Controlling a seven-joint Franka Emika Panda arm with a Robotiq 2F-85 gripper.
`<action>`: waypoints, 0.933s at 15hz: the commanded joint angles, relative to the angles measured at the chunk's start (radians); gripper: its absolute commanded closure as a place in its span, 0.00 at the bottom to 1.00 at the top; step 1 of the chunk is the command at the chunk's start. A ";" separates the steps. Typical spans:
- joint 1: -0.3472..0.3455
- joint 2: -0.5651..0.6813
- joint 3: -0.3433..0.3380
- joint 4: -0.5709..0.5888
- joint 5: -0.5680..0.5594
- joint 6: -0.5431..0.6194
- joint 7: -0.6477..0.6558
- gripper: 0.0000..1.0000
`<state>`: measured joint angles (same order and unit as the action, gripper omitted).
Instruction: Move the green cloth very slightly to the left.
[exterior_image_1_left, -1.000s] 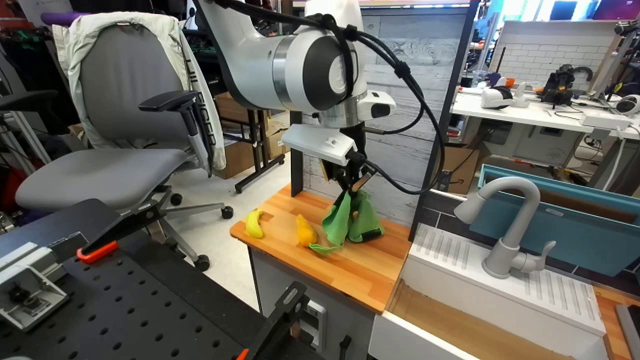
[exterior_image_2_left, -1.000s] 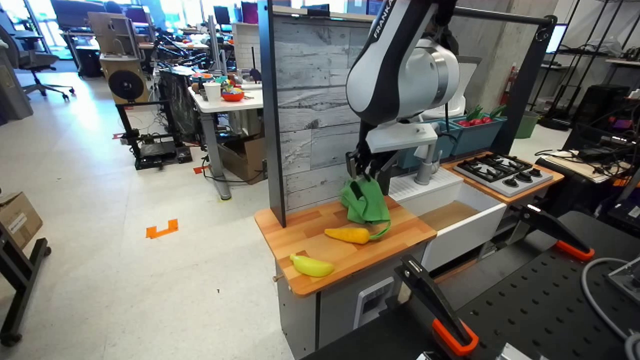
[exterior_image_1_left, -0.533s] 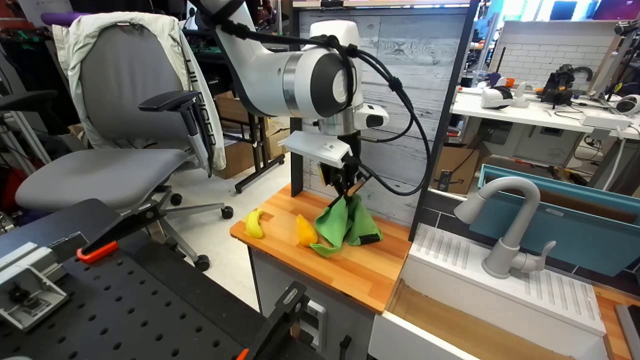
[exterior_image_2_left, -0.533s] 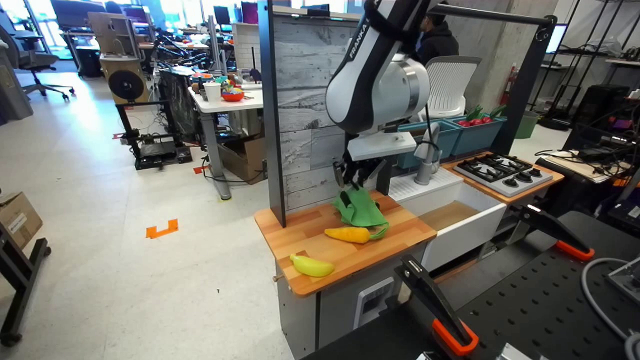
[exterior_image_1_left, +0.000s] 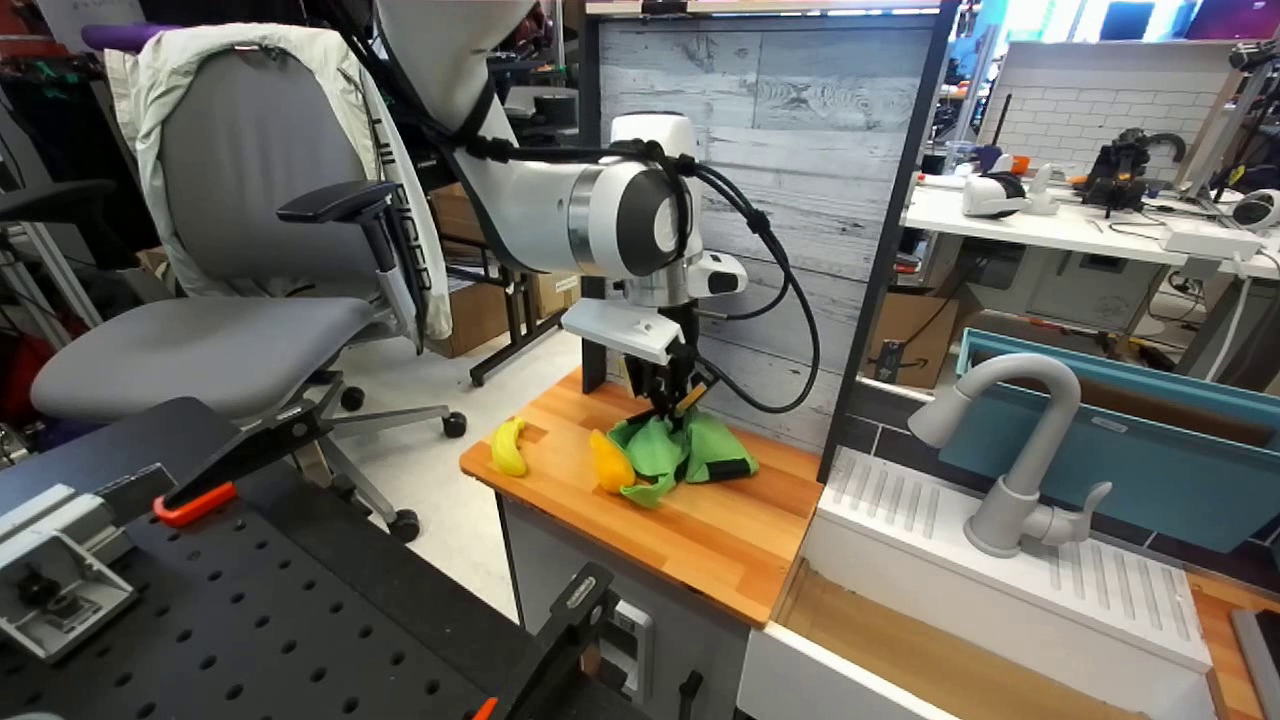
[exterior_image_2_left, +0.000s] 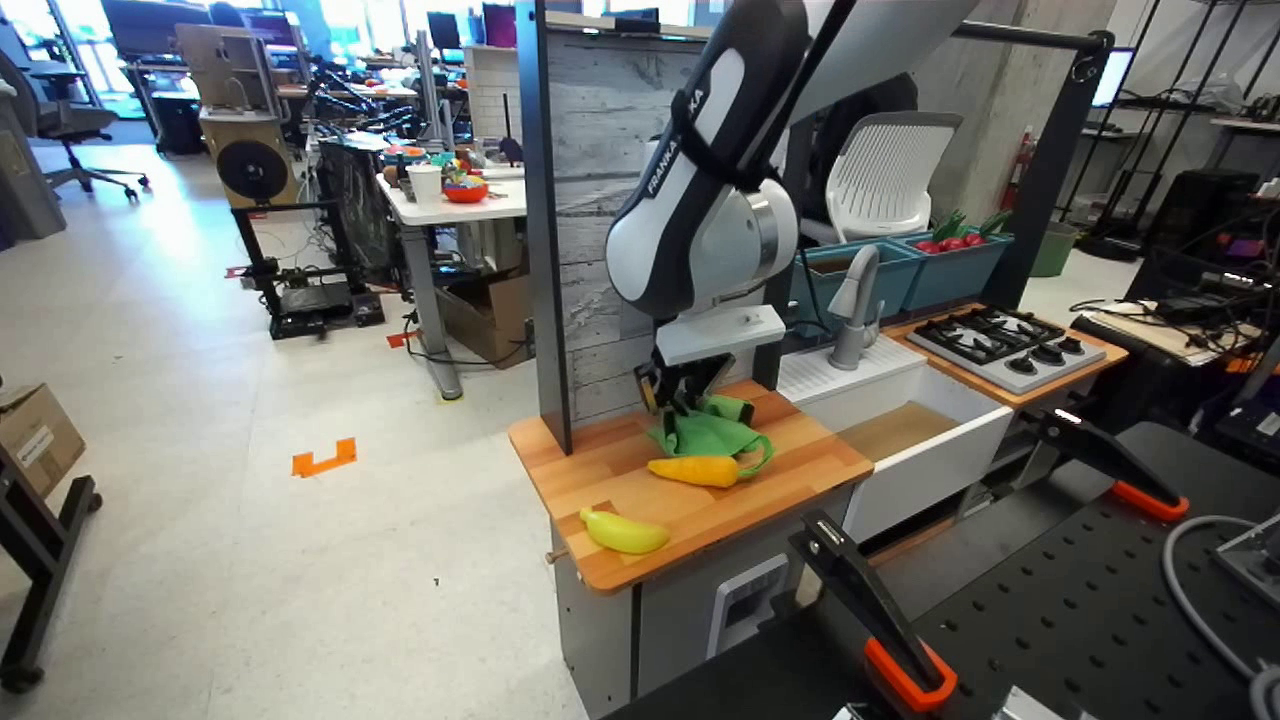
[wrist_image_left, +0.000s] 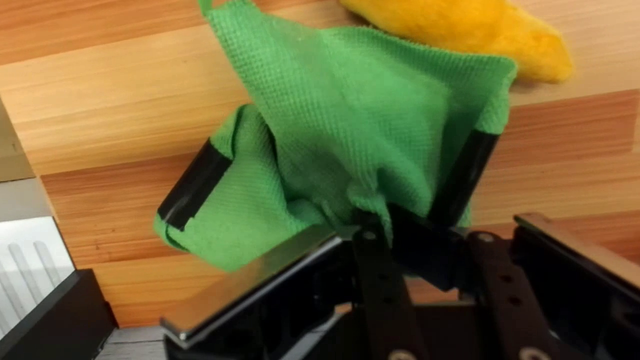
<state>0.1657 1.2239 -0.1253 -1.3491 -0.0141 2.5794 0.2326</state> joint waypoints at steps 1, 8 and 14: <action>-0.009 0.111 0.005 0.160 -0.016 -0.071 0.000 0.98; -0.015 0.153 -0.003 0.254 -0.019 -0.164 0.023 0.51; -0.028 0.160 0.003 0.272 -0.016 -0.192 0.022 0.08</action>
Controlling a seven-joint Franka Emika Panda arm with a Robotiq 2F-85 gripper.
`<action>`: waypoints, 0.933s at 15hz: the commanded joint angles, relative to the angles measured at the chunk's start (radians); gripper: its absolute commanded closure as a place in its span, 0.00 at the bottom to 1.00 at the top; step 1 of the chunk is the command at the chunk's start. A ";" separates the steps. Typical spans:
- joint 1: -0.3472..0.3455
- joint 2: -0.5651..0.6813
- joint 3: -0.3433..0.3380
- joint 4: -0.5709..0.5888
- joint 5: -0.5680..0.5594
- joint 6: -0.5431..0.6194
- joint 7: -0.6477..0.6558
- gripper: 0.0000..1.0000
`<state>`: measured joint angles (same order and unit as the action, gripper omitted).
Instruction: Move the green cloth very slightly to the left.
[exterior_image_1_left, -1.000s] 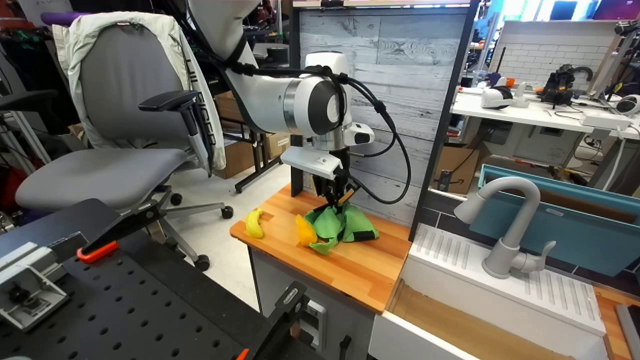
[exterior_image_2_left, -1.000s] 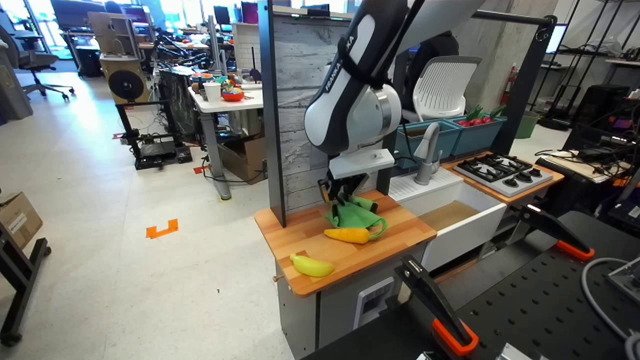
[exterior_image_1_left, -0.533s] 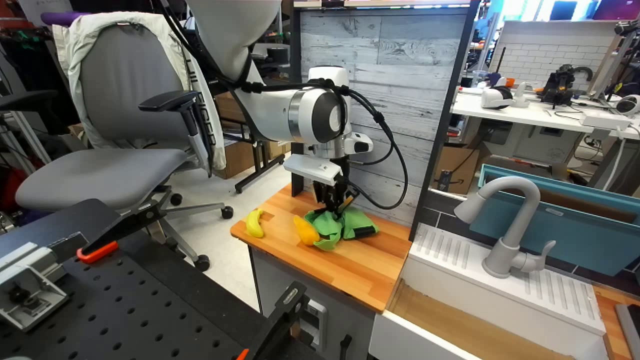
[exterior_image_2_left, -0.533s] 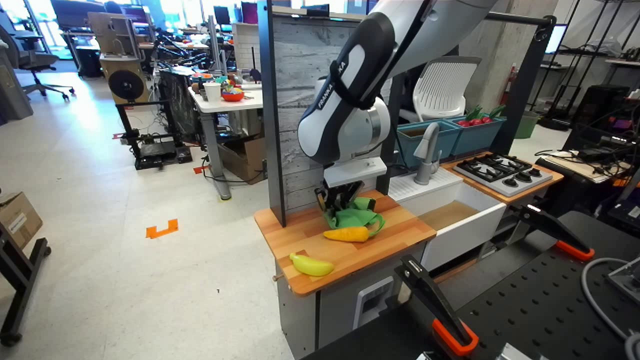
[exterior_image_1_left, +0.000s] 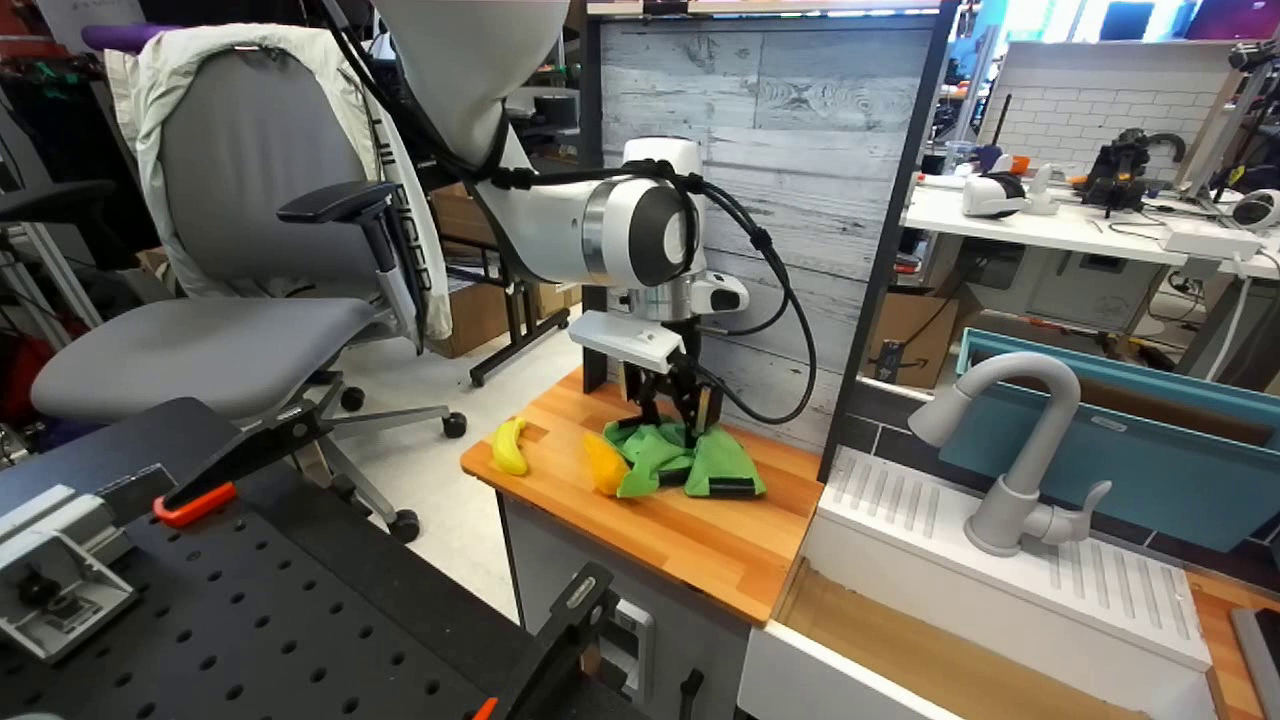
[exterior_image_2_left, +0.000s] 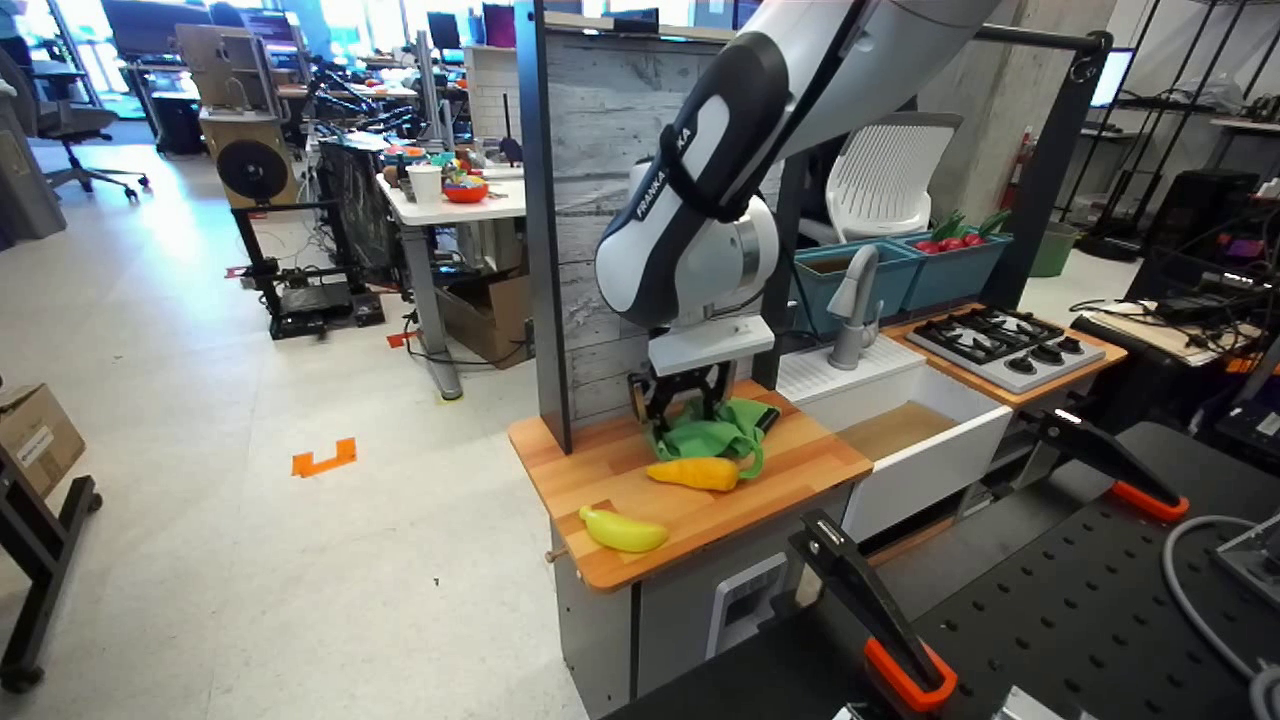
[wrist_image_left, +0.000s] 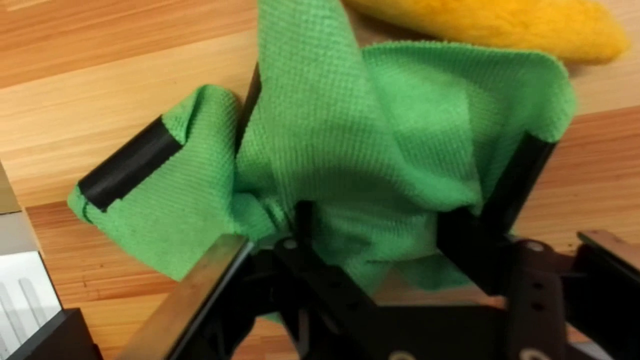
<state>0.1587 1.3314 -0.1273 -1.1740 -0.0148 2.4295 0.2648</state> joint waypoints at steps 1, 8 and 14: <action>-0.022 0.055 0.005 0.099 -0.015 -0.041 -0.009 0.00; -0.029 -0.009 0.013 0.011 0.010 0.012 -0.025 0.00; -0.065 -0.154 0.044 -0.221 0.025 0.202 -0.057 0.00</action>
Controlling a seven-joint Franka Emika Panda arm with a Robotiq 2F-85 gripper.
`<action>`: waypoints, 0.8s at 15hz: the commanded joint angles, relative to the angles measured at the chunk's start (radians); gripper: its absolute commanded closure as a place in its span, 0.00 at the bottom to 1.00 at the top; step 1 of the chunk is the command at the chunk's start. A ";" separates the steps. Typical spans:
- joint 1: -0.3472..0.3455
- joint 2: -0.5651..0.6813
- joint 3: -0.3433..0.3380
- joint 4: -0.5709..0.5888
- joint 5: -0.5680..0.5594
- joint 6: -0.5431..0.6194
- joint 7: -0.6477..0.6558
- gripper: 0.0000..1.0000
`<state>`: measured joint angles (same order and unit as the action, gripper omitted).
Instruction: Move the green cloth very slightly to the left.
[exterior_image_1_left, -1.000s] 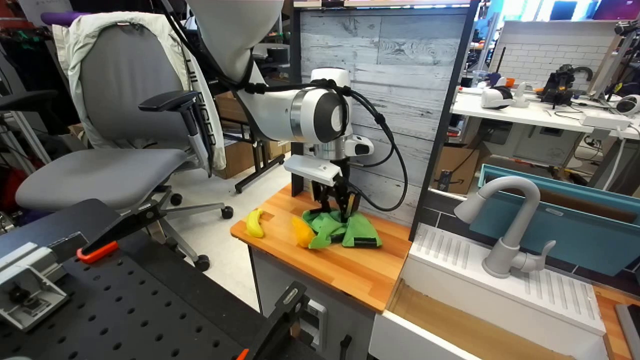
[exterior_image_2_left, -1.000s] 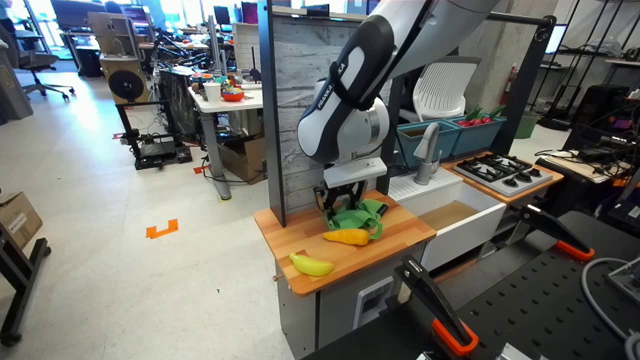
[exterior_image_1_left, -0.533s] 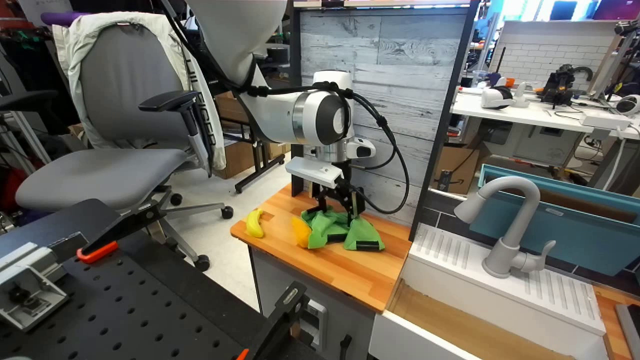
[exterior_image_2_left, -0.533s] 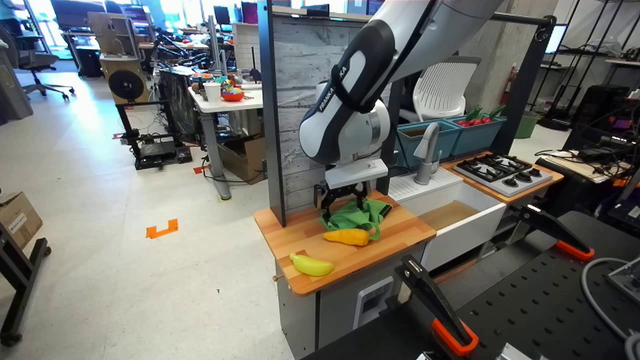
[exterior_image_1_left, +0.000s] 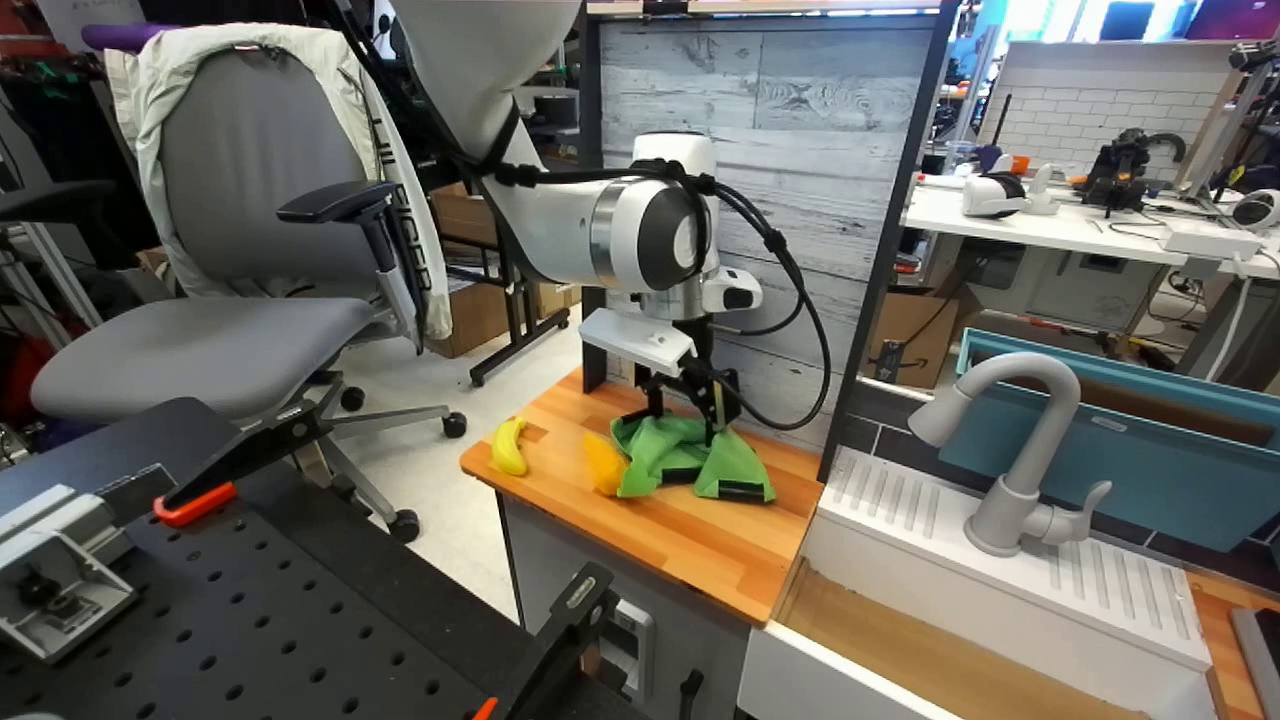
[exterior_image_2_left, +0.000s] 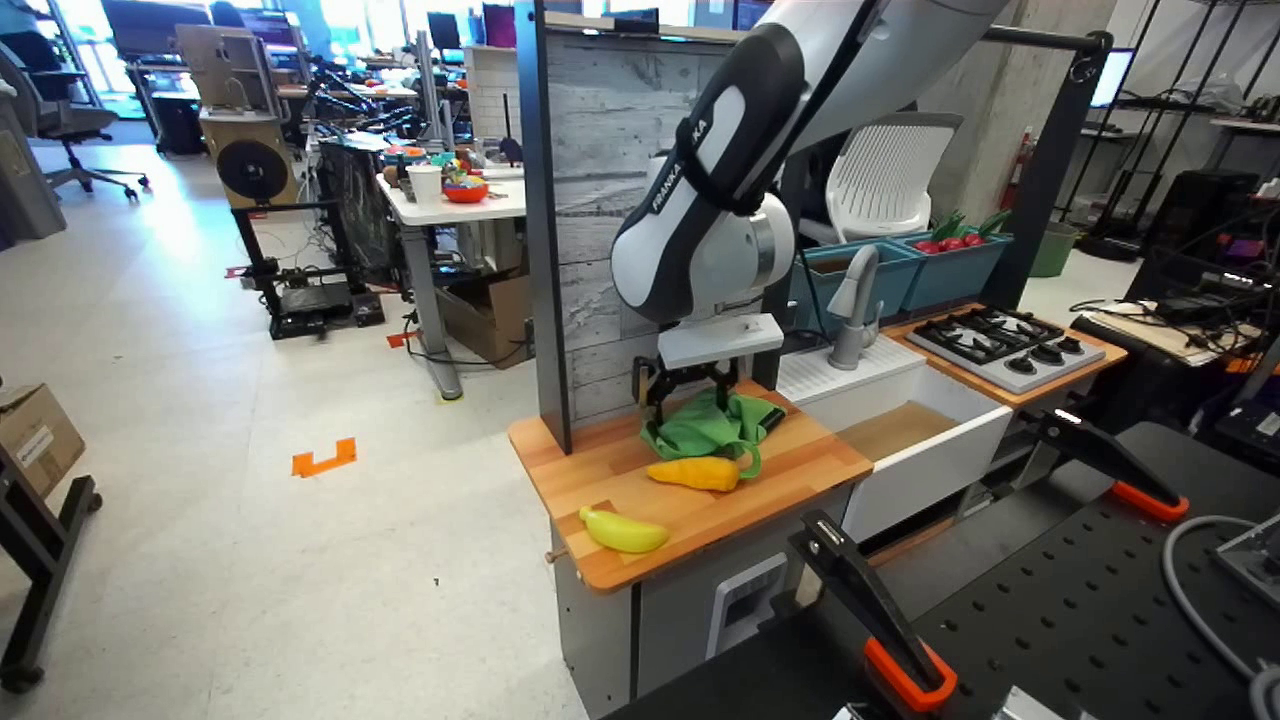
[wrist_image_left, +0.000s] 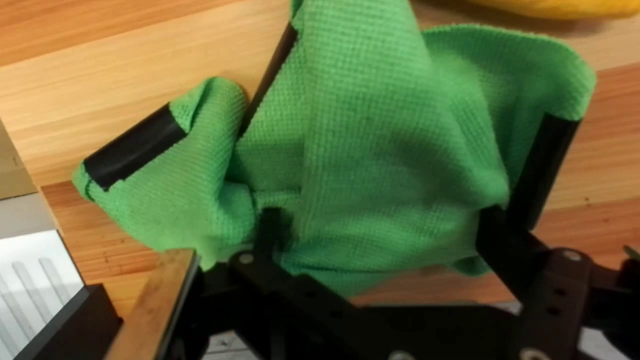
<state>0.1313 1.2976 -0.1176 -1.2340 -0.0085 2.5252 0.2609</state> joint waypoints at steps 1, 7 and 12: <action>-0.050 -0.164 0.045 -0.229 0.020 0.159 -0.064 0.00; -0.147 -0.346 0.122 -0.505 0.030 0.362 -0.159 0.00; -0.139 -0.348 0.092 -0.519 0.021 0.353 -0.145 0.00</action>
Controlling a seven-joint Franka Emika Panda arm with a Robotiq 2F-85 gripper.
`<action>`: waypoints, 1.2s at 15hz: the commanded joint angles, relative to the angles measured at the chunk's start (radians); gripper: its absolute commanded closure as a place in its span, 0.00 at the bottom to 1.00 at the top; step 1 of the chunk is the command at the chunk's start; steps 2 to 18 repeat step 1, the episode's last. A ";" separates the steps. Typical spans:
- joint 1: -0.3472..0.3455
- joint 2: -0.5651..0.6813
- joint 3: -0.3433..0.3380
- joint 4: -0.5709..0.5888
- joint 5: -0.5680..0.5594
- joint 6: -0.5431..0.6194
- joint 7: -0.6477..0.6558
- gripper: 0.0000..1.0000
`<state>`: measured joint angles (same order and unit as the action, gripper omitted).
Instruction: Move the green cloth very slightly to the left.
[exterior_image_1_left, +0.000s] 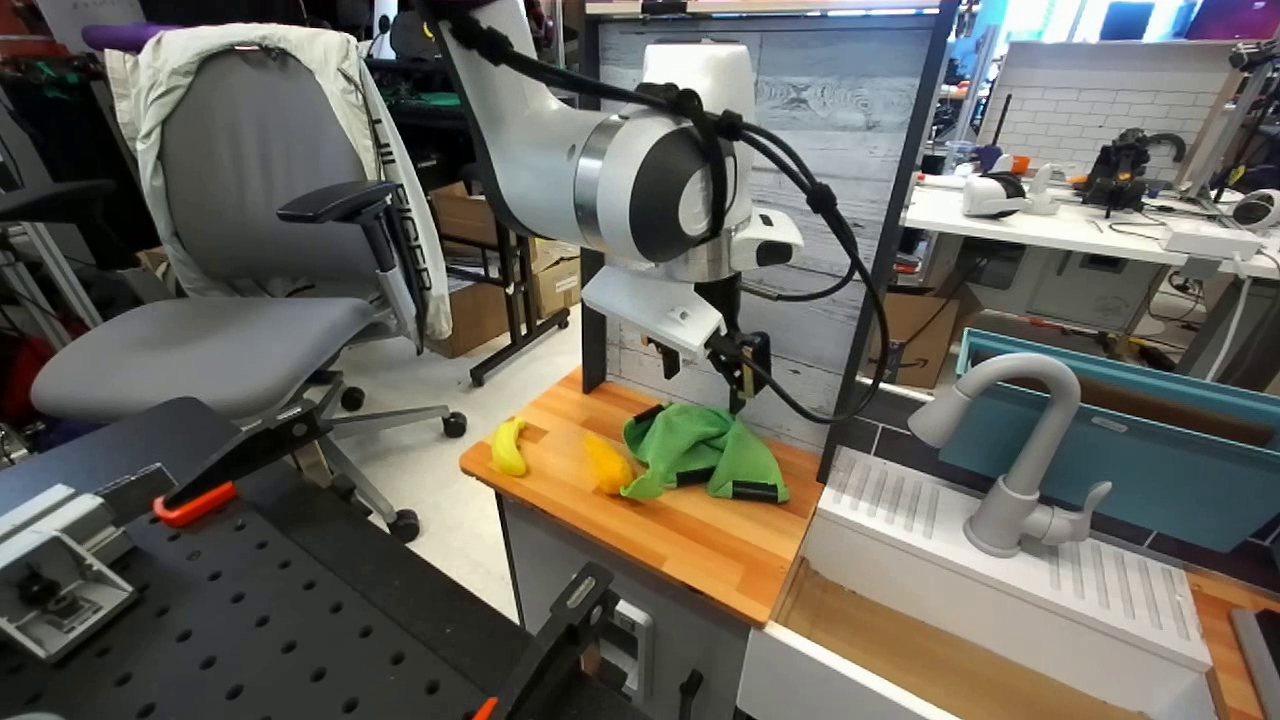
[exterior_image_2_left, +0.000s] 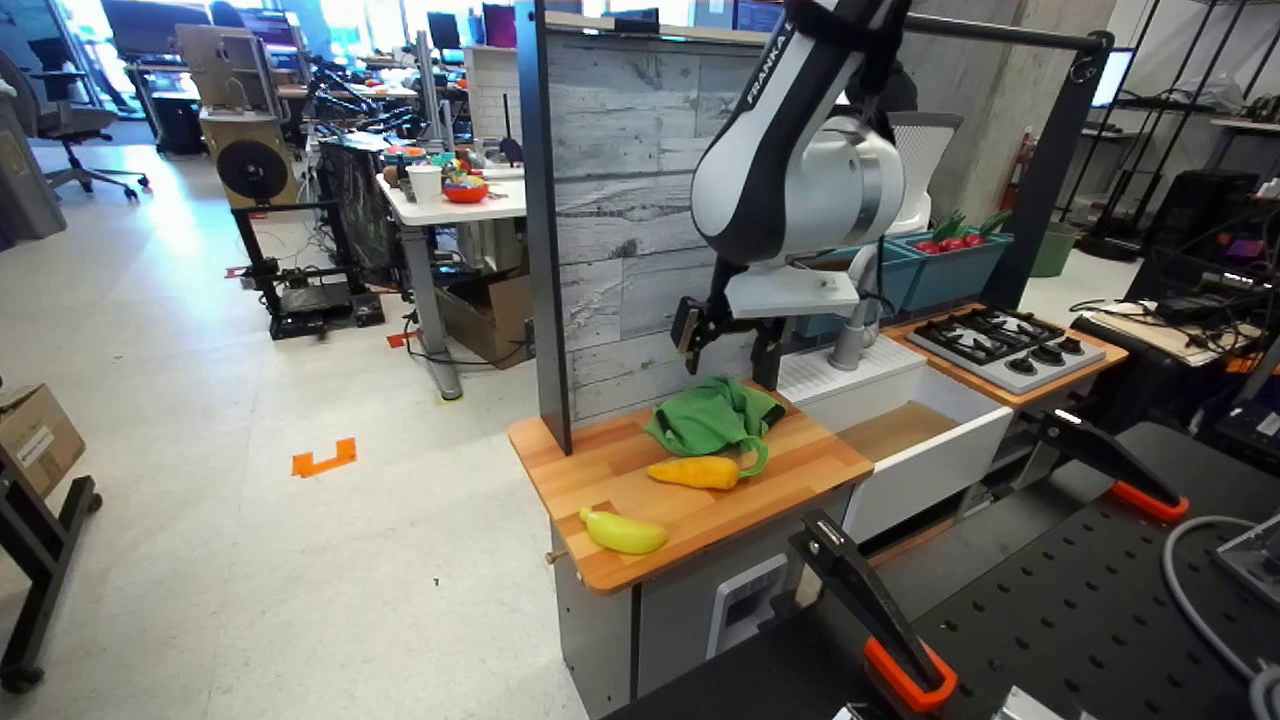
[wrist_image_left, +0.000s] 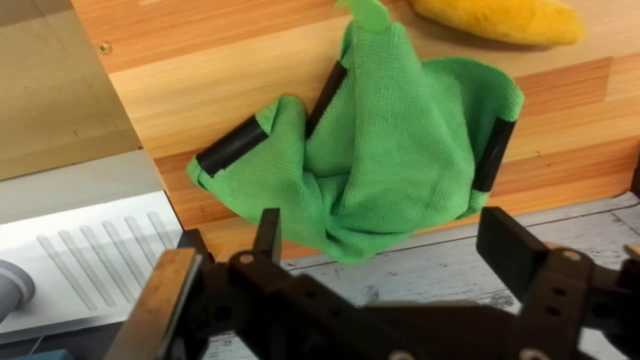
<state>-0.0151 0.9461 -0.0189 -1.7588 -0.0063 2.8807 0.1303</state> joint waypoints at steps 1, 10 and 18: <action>0.006 -0.008 -0.008 -0.014 0.019 0.002 -0.014 0.00; 0.006 -0.008 -0.008 -0.014 0.019 0.002 -0.014 0.00; 0.006 -0.008 -0.008 -0.014 0.019 0.002 -0.014 0.00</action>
